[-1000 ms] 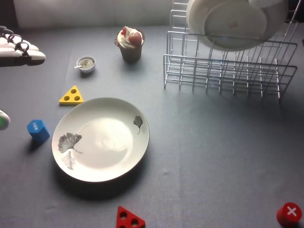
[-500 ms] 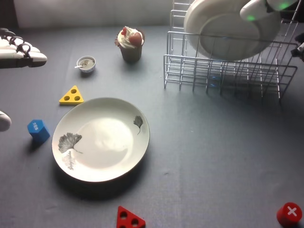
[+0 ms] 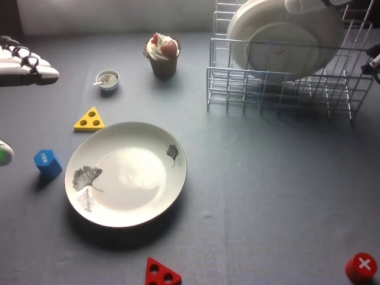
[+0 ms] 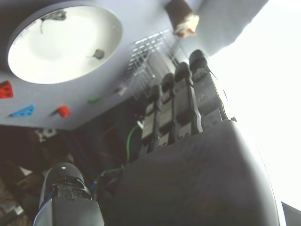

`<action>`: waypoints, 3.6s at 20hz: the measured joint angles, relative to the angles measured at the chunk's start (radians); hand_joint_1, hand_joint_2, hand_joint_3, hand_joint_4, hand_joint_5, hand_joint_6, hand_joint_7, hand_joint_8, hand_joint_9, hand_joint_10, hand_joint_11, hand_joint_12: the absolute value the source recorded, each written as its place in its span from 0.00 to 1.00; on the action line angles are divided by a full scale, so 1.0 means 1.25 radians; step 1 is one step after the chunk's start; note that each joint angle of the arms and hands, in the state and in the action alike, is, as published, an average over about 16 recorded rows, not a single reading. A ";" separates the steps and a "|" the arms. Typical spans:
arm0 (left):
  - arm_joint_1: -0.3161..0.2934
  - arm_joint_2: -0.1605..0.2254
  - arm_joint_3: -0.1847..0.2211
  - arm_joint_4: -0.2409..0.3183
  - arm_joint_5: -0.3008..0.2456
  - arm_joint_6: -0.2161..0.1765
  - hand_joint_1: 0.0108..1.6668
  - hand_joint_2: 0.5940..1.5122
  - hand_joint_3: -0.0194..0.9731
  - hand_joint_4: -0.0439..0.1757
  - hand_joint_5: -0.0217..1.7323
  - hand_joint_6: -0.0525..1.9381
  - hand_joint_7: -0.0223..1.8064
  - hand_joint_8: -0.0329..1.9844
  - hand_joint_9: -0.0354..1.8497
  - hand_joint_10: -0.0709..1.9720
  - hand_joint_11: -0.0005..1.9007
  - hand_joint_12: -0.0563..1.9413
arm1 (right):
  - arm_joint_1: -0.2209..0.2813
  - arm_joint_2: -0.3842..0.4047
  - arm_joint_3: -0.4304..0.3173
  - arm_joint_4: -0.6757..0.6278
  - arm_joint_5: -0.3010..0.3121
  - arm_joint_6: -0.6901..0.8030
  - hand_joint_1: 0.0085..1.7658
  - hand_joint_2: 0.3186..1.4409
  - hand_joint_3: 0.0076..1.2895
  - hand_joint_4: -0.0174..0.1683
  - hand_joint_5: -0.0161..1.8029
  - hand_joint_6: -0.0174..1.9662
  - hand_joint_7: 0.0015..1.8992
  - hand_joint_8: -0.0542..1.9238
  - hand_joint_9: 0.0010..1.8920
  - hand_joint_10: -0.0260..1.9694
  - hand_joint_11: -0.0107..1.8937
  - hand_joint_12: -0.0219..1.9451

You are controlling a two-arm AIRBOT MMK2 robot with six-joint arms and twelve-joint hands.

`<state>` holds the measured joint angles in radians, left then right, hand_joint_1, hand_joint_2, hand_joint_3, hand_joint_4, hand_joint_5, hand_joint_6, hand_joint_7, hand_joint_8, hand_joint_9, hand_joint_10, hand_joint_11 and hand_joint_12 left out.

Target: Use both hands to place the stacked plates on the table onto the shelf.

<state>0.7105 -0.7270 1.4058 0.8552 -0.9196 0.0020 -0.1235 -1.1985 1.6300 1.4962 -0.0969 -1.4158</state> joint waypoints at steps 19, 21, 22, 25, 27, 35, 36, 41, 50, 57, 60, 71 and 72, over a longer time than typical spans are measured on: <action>0.013 -0.012 -0.057 0.172 -0.089 0.000 0.01 0.37 0.02 0.20 0.08 0.03 0.08 0.02 0.08 0.04 0.07 0.04 | 0.077 0.064 -0.155 -0.418 -0.021 0.009 0.42 0.53 0.00 0.15 0.15 0.01 0.17 0.03 0.17 0.01 0.17 0.02; 0.016 -0.016 -0.068 0.191 -0.081 0.000 0.01 0.37 0.02 0.20 0.08 0.03 0.08 0.02 0.08 0.04 0.07 0.04 | 0.074 0.072 -0.195 -0.530 0.005 0.017 0.40 0.52 0.00 0.12 0.13 0.01 0.15 0.03 0.15 0.01 0.16 0.02; 0.018 -0.019 -0.073 0.200 -0.075 0.000 0.01 0.37 0.02 0.20 0.08 0.03 0.08 0.02 0.08 0.04 0.07 0.04 | 0.070 0.077 -0.215 -0.588 0.023 0.024 0.39 0.51 0.00 0.11 0.11 0.01 0.14 0.03 0.15 0.01 0.15 0.02; 0.023 -0.026 -0.083 0.216 -0.049 0.000 0.01 0.36 0.02 0.20 0.08 0.03 0.08 0.02 0.08 0.04 0.07 0.04 | 0.050 0.089 -0.274 -0.767 0.094 0.068 0.38 0.50 0.00 0.08 0.09 0.02 0.12 0.03 0.13 0.01 0.14 0.02; 0.027 -0.030 -0.087 0.223 -0.028 0.000 0.01 0.37 0.02 0.20 0.08 0.03 0.08 0.02 0.08 0.04 0.07 0.04 | 0.029 0.096 -0.309 -0.879 0.151 0.103 0.38 0.49 0.00 0.09 0.08 0.02 0.11 0.03 0.13 0.01 0.14 0.02; 0.046 -0.049 -0.099 0.240 0.051 0.000 0.01 0.37 0.02 0.20 0.08 0.03 0.08 0.02 0.08 0.04 0.06 0.04 | -0.083 0.097 -0.395 -1.203 0.365 0.241 0.40 0.48 0.00 0.11 0.09 0.02 0.11 0.03 0.13 0.01 0.14 0.02; 0.050 -0.051 -0.099 0.239 0.059 0.000 0.01 0.37 0.02 0.20 0.08 0.03 0.08 0.02 0.08 0.04 0.06 0.04 | -0.097 0.095 -0.399 -1.229 0.383 0.255 0.40 0.48 0.00 0.11 0.09 0.02 0.11 0.03 0.13 0.01 0.14 0.02; 0.069 -0.061 -0.096 0.233 0.088 0.000 0.01 0.37 0.02 0.20 0.08 0.03 0.08 0.02 0.08 0.04 0.06 0.03 | -0.150 0.081 -0.408 -1.307 0.446 0.291 0.41 0.49 0.00 0.11 0.09 0.01 0.11 0.03 0.13 0.01 0.15 0.02; 0.104 -0.070 -0.089 0.220 0.105 0.001 0.01 0.37 0.02 0.20 0.07 0.03 0.08 0.02 0.07 0.03 0.05 0.02 | -0.192 0.065 -0.427 -1.375 0.508 0.293 0.42 0.50 0.01 0.11 0.10 0.02 0.12 0.03 0.13 0.01 0.15 0.02; 0.131 -0.075 -0.093 0.213 0.117 0.002 0.01 0.36 0.02 0.20 0.07 0.02 0.08 0.02 0.07 0.03 0.04 0.02 | -0.214 0.057 -0.445 -1.406 0.537 0.293 0.42 0.51 0.01 0.11 0.10 0.02 0.12 0.03 0.13 0.01 0.15 0.02; 0.143 -0.077 -0.096 0.212 0.122 0.002 0.01 0.37 0.02 0.19 0.07 0.02 0.08 0.01 0.07 0.03 0.04 0.02 | -0.225 0.052 -0.451 -1.417 0.543 0.291 0.42 0.51 0.01 0.11 0.10 0.02 0.12 0.03 0.13 0.01 0.15 0.02; 0.177 -0.083 -0.101 0.201 0.125 0.003 0.01 0.36 0.02 0.18 0.06 0.02 0.07 0.01 0.06 0.03 0.03 0.02 | -0.262 -0.011 -0.439 -1.440 0.526 0.258 0.46 0.51 0.00 0.11 0.10 0.02 0.11 0.03 0.12 0.01 0.15 0.02; 0.179 -0.083 -0.101 0.200 0.124 0.003 0.01 0.36 0.02 0.18 0.06 0.02 0.07 0.01 0.06 0.03 0.03 0.02 | -0.264 -0.022 -0.433 -1.445 0.523 0.255 0.46 0.51 0.00 0.11 0.10 0.02 0.11 0.03 0.12 0.01 0.14 0.02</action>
<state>0.9337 -0.8306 1.2795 1.1045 -0.7646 0.0063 -0.4537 -1.2263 1.0888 -0.3099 0.5564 -1.0971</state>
